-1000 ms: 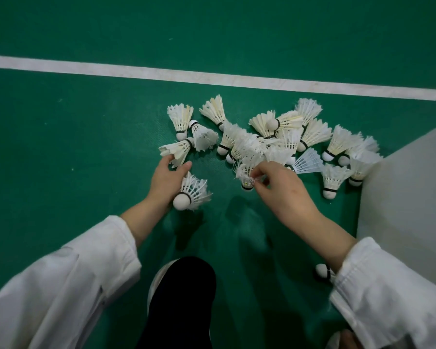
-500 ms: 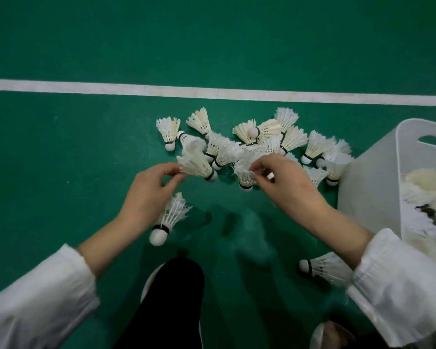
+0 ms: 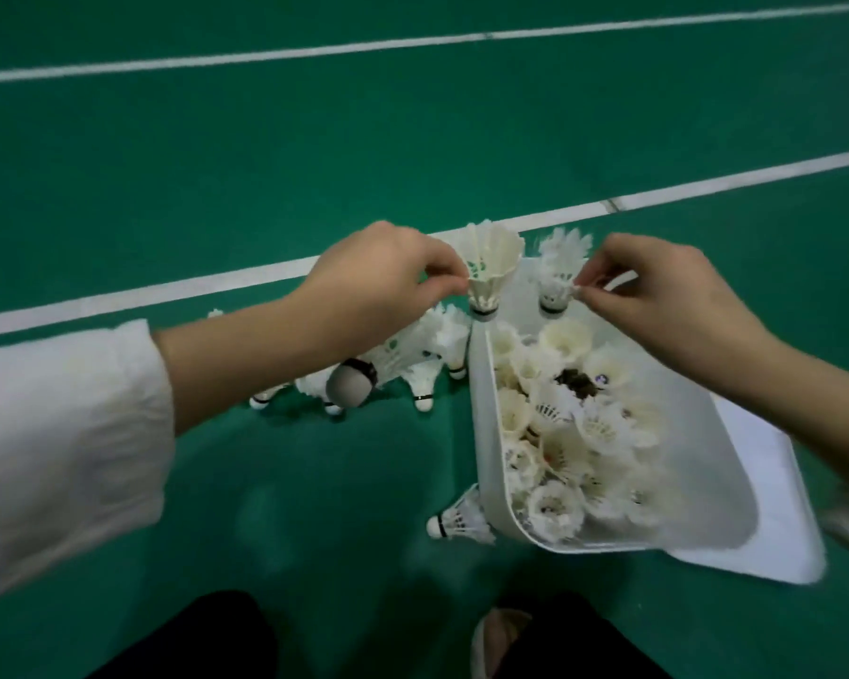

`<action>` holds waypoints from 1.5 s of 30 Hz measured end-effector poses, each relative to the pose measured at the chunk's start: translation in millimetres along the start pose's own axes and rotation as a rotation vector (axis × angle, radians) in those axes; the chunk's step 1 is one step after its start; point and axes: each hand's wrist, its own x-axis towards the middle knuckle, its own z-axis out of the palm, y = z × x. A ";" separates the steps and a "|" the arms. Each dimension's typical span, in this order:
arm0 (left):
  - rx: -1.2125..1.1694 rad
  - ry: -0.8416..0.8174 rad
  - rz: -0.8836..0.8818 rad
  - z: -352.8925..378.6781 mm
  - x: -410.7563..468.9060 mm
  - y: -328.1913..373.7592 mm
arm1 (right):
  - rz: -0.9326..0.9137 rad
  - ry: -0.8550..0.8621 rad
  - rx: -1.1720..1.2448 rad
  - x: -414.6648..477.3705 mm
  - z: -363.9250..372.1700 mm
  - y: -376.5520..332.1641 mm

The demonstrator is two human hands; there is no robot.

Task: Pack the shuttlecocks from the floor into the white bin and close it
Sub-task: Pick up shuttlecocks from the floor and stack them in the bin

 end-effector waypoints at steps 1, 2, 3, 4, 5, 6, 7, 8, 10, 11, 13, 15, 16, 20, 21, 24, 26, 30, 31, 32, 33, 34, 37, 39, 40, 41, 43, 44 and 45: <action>-0.029 0.003 0.000 6.9 10.1 12.8 | 0.069 0.026 0.028 -5.6 -3.6 18.6; -0.060 0.006 -0.003 16.0 18.6 23.9 | 0.130 0.043 0.045 -11.1 -3.6 37.0; -0.088 0.004 -0.006 27.1 25.7 34.1 | 0.186 0.053 0.049 -16.2 -0.5 54.9; -0.107 -0.003 -0.011 40.4 31.2 42.7 | 0.231 0.059 0.042 -21.2 4.5 71.5; -0.117 -0.011 -0.017 54.2 35.5 49.6 | 0.271 0.061 0.032 -25.5 10.9 86.6; -0.122 -0.017 -0.023 68.1 39.2 55.0 | 0.299 0.064 0.023 -28.0 17.5 100.0; -0.127 -0.021 -0.029 81.7 41.9 59.6 | 0.321 0.069 0.016 -29.2 24.5 112.7; -0.137 -0.021 -0.037 94.2 43.7 62.8 | 0.333 0.070 0.002 -29.1 31.8 124.0; -0.165 -0.007 -0.060 114.2 46.3 65.8 | 0.337 0.057 -0.089 -25.1 46.6 141.7; -0.176 0.000 -0.072 121.8 47.5 66.0 | 0.333 0.041 -0.148 -22.6 53.8 149.2; -0.184 -0.004 -0.099 133.1 49.7 64.7 | 0.335 -0.017 -0.224 -19.0 69.3 161.3; -0.185 -0.019 -0.116 140.6 51.0 62.3 | 0.338 -0.078 -0.244 -17.6 83.8 169.4; -0.184 -0.027 -0.119 143.4 51.5 61.3 | 0.326 -0.097 -0.252 -17.3 89.5 172.2; -0.165 -0.055 -0.131 149.0 50.7 60.3 | 0.294 -0.142 -0.296 -19.2 88.9 166.8; -0.160 -0.061 -0.129 149.6 50.6 61.0 | 0.294 -0.111 -0.279 -20.8 81.6 162.4; -0.162 -0.077 -0.104 150.5 52.2 64.5 | 0.187 0.036 -0.098 -26.7 53.1 141.3; -0.175 -0.079 -0.083 151.2 53.9 67.5 | 0.107 -0.066 0.089 -26.5 41.1 124.8; -0.212 -0.048 -0.069 151.0 56.4 71.5 | 0.105 -0.157 0.041 -12.1 50.0 125.6; -0.229 -0.034 -0.078 149.5 56.3 72.6 | 0.116 -0.084 0.027 -6.8 52.3 130.2; -0.248 -0.013 -0.091 147.4 56.1 73.2 | 0.140 0.004 0.016 -1.6 53.9 135.7; -0.273 0.014 -0.105 145.1 56.0 73.7 | 0.170 0.082 -0.004 3.5 54.1 140.9; -0.302 0.043 -0.120 142.5 56.0 73.9 | 0.203 0.130 -0.041 8.3 54.4 146.5; -0.352 0.063 -0.138 138.1 53.6 70.9 | 0.280 0.070 -0.193 18.6 62.5 162.8; -0.297 0.023 -0.106 139.7 51.5 66.7 | 0.302 -0.041 -0.286 18.9 73.5 169.3; -0.259 0.001 -0.089 141.5 51.0 63.9 | 0.300 -0.110 -0.364 18.4 78.9 170.5; -0.227 -0.019 -0.079 143.5 50.6 61.3 | 0.287 -0.177 -0.448 18.2 83.7 170.7; -0.178 -0.036 -0.072 146.9 49.4 56.4 | 0.274 -0.254 -0.528 17.1 88.4 168.0; -0.158 -0.033 -0.072 148.2 48.6 54.4 | 0.282 -0.253 -0.523 16.4 87.8 164.9; -0.139 -0.024 -0.067 148.9 48.0 52.9 | 0.289 -0.223 -0.493 15.3 84.1 161.1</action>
